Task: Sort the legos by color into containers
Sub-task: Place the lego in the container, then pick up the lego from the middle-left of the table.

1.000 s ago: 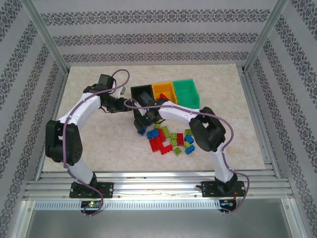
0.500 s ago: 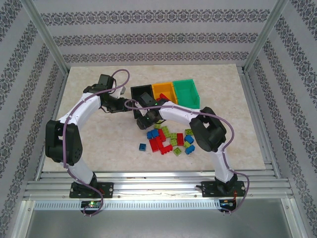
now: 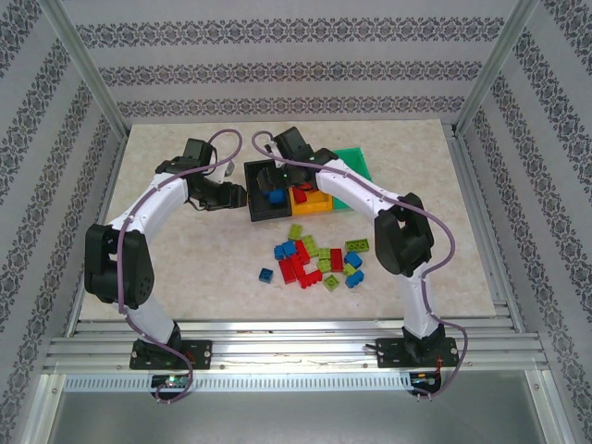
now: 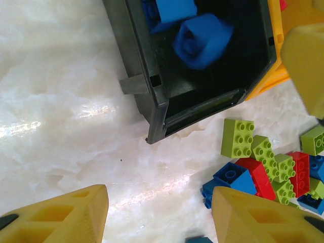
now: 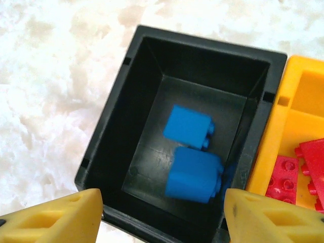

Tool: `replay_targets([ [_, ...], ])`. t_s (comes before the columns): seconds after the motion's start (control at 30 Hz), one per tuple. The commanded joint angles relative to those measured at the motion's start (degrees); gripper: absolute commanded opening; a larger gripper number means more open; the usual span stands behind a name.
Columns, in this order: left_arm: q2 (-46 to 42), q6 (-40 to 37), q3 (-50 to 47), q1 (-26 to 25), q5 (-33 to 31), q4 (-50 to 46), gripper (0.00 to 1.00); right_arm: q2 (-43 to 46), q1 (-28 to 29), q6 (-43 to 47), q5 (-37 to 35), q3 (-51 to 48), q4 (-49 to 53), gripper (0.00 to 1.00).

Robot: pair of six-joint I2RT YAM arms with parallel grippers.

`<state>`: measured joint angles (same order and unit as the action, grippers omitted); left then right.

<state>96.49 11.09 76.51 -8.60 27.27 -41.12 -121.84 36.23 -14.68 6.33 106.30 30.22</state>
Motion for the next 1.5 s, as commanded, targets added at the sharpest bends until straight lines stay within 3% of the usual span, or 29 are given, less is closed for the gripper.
replay_targets([
  [0.0,-1.91,-0.89,-0.13,0.21,-0.35,0.24,0.57,0.91,1.12,-1.75,0.93,-2.60,-0.57,0.66],
  [0.37,-2.38,-2.81,-0.22,-1.62,1.75,-0.79,0.57,20.23,-1.36,-0.98,-0.26,-25.94,-7.03,0.66],
  [0.57,-3.58,-3.77,0.39,-7.87,-1.42,-2.98,0.57,29.93,-5.82,-0.08,-0.33,-40.91,-11.90,0.66],
  [0.73,-5.01,1.53,-4.95,-14.00,-3.45,-0.17,0.56,34.64,-8.83,-0.47,1.07,-51.84,-18.24,0.66],
  [1.0,-10.56,9.48,-16.86,-23.91,-7.98,2.70,0.55,35.58,-10.12,-3.10,1.82,-58.09,-26.78,0.66],
  [1.23,-12.08,14.03,-21.75,-32.70,-19.18,-0.39,0.54,34.85,-10.56,-3.80,2.81,-58.93,-28.28,0.66],
  [1.3,-10.63,14.75,-21.73,-33.96,-22.47,-1.74,0.53,34.71,-10.62,-3.82,2.53,-59.02,-28.47,0.65],
  [1.47,-6.26,15.08,-21.28,-35.17,-22.48,-0.36,0.53,34.64,-10.67,-4.02,3.03,-59.28,-28.85,0.65],
])
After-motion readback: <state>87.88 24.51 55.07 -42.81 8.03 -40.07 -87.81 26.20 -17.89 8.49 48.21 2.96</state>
